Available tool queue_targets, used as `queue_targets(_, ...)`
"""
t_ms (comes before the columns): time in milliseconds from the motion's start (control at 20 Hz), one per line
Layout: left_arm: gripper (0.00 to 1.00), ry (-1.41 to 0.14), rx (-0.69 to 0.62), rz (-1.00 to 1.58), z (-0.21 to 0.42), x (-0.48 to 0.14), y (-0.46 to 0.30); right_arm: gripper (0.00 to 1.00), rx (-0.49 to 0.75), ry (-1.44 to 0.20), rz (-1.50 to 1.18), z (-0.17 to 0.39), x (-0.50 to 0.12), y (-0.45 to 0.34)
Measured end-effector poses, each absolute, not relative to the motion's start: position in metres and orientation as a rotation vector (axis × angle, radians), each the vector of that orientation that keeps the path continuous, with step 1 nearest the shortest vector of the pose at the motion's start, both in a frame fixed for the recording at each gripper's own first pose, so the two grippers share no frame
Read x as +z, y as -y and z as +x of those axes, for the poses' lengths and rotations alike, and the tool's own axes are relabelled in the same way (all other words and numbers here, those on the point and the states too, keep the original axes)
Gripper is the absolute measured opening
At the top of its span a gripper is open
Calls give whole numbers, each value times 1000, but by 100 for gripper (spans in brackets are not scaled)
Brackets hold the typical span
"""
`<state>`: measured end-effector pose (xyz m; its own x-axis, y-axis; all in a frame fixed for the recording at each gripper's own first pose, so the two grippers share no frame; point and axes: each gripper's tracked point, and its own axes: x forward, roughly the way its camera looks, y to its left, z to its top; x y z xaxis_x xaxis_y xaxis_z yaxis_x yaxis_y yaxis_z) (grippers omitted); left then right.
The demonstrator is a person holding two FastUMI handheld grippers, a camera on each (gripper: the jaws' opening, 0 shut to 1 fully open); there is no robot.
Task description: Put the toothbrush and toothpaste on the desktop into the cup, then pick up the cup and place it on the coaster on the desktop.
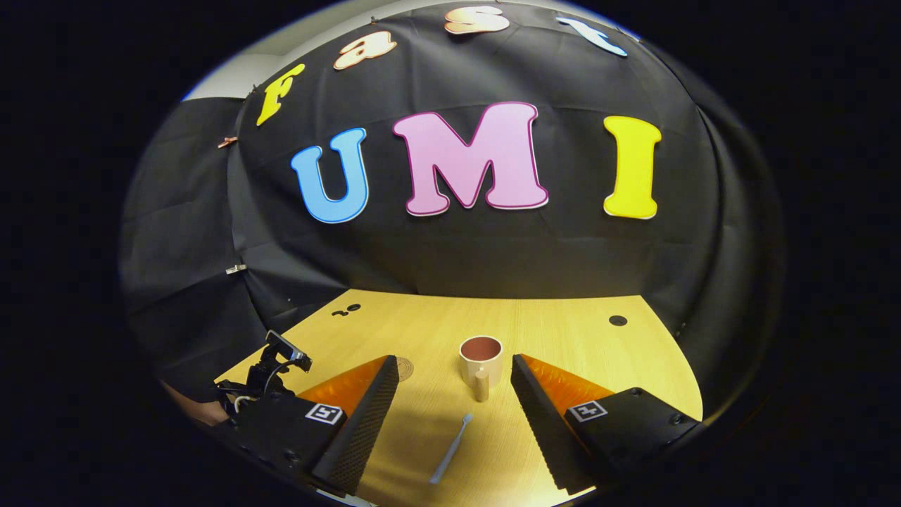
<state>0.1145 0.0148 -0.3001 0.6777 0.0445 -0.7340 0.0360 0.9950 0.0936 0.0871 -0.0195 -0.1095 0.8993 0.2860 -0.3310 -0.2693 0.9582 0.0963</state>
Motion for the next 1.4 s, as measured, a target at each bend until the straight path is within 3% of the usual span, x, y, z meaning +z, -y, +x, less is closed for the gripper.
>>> queue_targets(150, 79, -853, 25, 80, 118, -304, -11, 99, 299, -406, 71, 91, -129, 26)
queue_targets(200, 71, -870, 23, 77, 118, -303, -8, 99, 302, -421, 85, 91, -135, 27)
queue_targets(250, 71, -883, 20, 85, 119, -304, -6, 99, 306, -430, 98, 91, -141, 26)
queue_targets(300, 48, -898, 23, 102, 120, -306, -4, 99, 308, -442, 106, 92, -148, 27)
queue_targets(500, 37, -965, 11, 151, 121, -303, 0, 98, 289, -552, 165, 87, -185, 22)
queue_targets(600, 27, -969, 8, 148, 121, -303, 0, 98, 252, -611, 160, 86, -204, 19)
queue_targets(750, 23, -952, -8, 139, 120, -301, 2, 98, 213, -671, 142, 86, -226, 13)
queue_targets(1150, 21, -813, -32, 112, 91, -244, -8, 98, 109, -834, 38, 84, -285, 8)
queue_targets(1200, 26, -807, -27, 123, 85, -239, -11, 98, 93, -843, 18, 84, -290, 9)
queue_targets(1250, 21, -809, -20, 140, 80, -236, -13, 98, 87, -850, 13, 85, -295, 7)
queue_targets(1400, 21, -794, -32, 141, 66, -225, -12, 98, 79, -885, -24, 83, -315, 3)
